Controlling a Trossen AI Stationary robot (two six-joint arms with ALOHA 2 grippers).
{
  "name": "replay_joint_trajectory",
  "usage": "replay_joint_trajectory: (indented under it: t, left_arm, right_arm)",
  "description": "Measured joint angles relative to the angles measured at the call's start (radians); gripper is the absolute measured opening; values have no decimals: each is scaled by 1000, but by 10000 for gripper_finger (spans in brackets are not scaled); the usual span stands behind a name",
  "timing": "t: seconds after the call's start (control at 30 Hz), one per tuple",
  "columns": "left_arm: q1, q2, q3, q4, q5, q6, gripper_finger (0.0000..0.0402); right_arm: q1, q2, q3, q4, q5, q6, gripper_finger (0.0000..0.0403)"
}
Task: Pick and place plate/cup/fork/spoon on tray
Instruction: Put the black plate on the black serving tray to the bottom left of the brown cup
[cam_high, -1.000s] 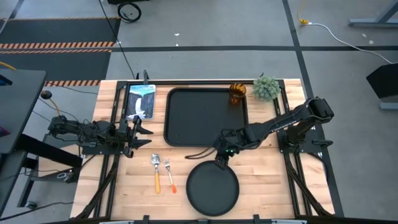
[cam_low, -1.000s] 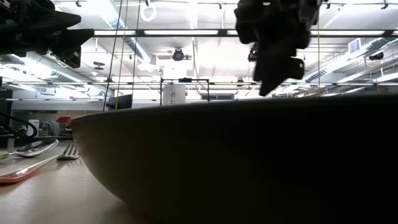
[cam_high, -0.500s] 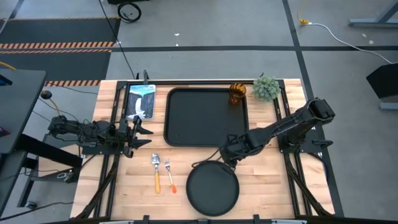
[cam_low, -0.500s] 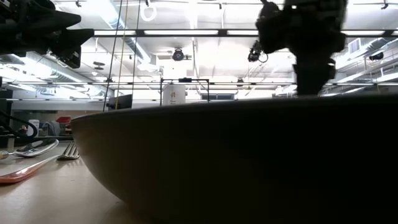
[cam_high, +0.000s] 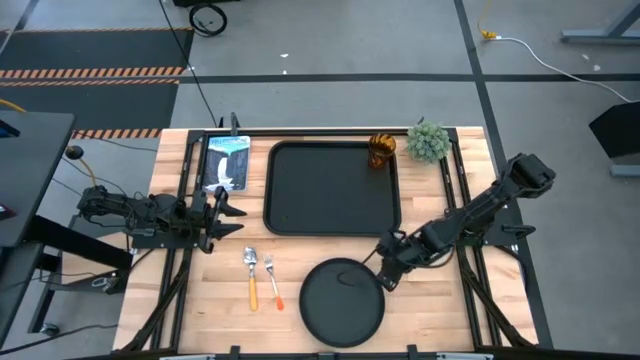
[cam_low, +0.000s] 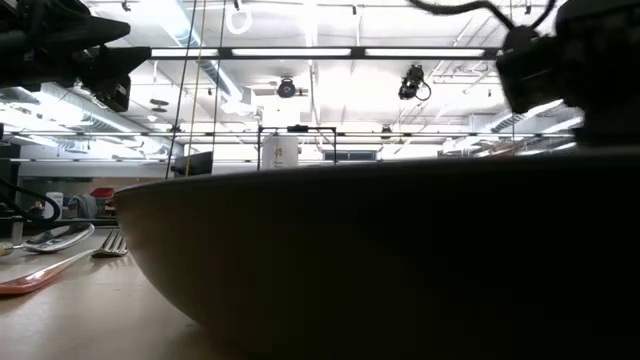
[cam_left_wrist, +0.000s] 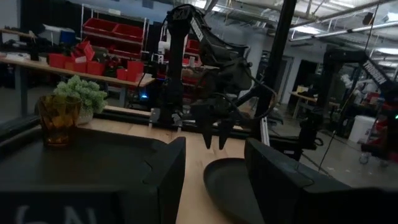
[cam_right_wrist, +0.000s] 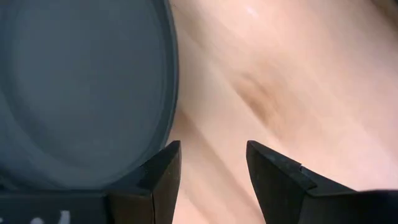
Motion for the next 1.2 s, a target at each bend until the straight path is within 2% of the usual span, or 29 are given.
replay_joint_trajectory:
  t: [0.17, 0.3, 0.47, 0.67, 0.9, 1.2]
  left_arm:
    - [0, 0, 0, -9, 2, -94, 174]
    - [0, 0, 0, -45, 60, -102, 174]
    - [0, 7, 0, -118, 116, -103, 174]
    - [0, 44, 0, -119, 119, -100, 174]
    - [0, 74, 0, -116, 116, -101, 174]
    - [0, 72, 0, -113, 107, -100, 174]
  right_arm:
    - [46, -11, -40, 12, 14, 134, 189]
    - [55, 5, -81, 115, 21, 192, 192]
    - [55, 61, -73, 194, 19, 193, 204]
    - [56, 114, -58, 252, 14, 174, 219]
    - [56, 85, -54, 240, -8, 179, 221]
    - [56, 91, -6, 239, 53, 160, 221]
